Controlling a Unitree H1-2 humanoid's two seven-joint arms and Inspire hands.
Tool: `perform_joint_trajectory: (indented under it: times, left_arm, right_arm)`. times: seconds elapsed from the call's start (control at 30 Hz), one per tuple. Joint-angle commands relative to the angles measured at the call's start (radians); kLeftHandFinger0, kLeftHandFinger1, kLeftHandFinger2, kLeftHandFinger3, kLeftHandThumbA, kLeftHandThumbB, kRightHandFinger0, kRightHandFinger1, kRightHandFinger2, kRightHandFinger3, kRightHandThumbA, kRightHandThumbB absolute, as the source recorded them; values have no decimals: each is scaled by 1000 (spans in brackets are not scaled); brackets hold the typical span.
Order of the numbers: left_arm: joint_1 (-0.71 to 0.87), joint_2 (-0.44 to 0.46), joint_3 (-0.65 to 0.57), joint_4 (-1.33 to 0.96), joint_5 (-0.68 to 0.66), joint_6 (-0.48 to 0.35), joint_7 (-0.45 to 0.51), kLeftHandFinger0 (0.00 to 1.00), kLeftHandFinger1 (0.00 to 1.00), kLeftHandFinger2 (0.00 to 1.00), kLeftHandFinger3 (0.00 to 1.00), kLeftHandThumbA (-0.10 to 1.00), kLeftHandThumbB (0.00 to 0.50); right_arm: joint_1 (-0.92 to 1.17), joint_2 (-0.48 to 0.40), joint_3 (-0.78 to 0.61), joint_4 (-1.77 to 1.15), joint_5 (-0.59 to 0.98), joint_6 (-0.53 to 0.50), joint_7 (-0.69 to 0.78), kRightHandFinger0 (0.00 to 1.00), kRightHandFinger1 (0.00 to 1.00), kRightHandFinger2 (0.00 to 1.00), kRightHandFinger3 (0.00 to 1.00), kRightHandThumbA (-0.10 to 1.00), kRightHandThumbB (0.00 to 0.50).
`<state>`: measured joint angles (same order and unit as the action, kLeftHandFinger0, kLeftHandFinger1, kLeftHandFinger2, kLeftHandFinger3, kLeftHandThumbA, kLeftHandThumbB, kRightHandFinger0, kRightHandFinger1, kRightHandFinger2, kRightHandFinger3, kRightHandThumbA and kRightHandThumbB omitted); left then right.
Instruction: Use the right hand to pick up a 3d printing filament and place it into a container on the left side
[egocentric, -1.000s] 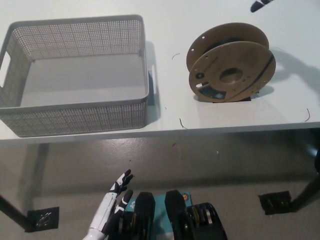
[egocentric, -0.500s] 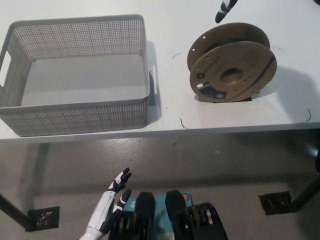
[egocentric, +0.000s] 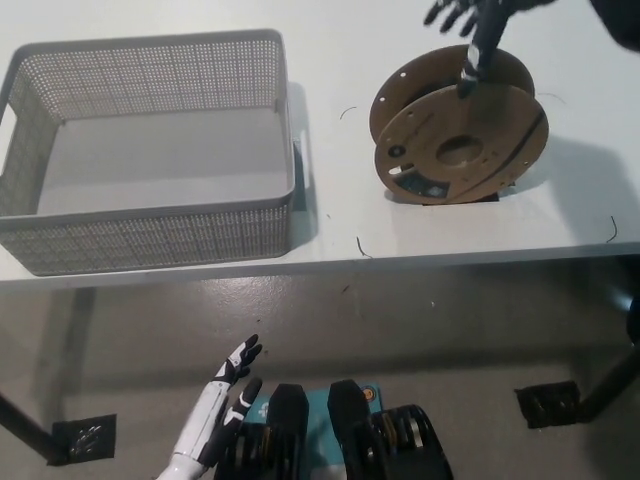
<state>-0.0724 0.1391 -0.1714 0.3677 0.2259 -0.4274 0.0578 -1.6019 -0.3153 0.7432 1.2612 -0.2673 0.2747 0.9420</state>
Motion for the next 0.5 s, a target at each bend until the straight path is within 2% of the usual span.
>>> perform_joint_trajectory:
  times: [0.0, 0.07, 0.1, 0.13, 0.17, 0.23, 0.27, 0.3, 0.37, 0.43, 0.47]
  left_arm:
    - [3, 13, -7, -34, 8, -43, 3, 1000, 1000, 1000, 1000, 1000, 166]
    - [1, 14, -9, -33, 6, -43, 2, 1000, 1000, 1000, 1000, 1000, 170]
    - [-3, 14, -10, -33, 10, -43, 4, 1000, 1000, 1000, 1000, 1000, 173]
    - [-5, 14, -9, -34, 9, -43, 1, 1000, 1000, 1000, 1000, 1000, 178]
    - [-7, 14, -8, -34, 8, -43, 0, 1000, 1000, 1000, 1000, 1000, 177]
    - [-7, 15, -8, -33, 4, -43, -3, 1000, 1000, 1000, 1000, 1000, 172]
    - [-6, 15, -9, -32, 3, -43, -5, 1000, 1000, 1000, 1000, 1000, 171]
    - [-7, 14, -10, -30, 3, -43, -6, 1000, 1000, 1000, 1000, 1000, 170]
    - [-7, 11, -11, -31, 6, -43, -5, 1000, 1000, 1000, 1000, 1000, 158]
    - [-4, 10, -10, -35, 4, -43, -7, 1000, 1000, 1000, 1000, 1000, 154]
    - [-3, 11, -9, -39, 7, -43, -8, 1000, 1000, 1000, 1000, 1000, 153]
  right_arm:
    - [-36, 20, 12, 23, -78, -78, 13, 1000, 1000, 1000, 1000, 1000, 415]
    - [-31, 32, 5, 49, -81, -84, 34, 1000, 1000, 1000, 1000, 1000, 426]
    - [-27, 44, -4, 69, -80, -49, 42, 1000, 1000, 1000, 1000, 1000, 462]
    - [-22, 49, -4, 72, -85, -46, 38, 1000, 1000, 1000, 1000, 1000, 469]
    - [-14, 51, -1, 69, -93, -63, 33, 1000, 1000, 1000, 1000, 1000, 456]
    - [10, 67, -25, 77, -86, -25, 15, 1000, 1000, 1000, 1000, 1000, 446]
    - [27, 68, -21, 63, -95, -75, -5, 1000, 1000, 1000, 1000, 1000, 416]
    - [35, 66, -21, 56, -101, -96, -13, 1000, 1000, 1000, 1000, 1000, 407]
    - [69, 82, -12, 76, -122, -157, -41, 1000, 1000, 1000, 1000, 1000, 446]
    - [91, 97, -24, 94, -120, -168, -60, 1000, 1000, 1000, 1000, 1000, 457]
    - [114, 103, -37, 92, -114, -185, -97, 1000, 1000, 1000, 1000, 1000, 421]
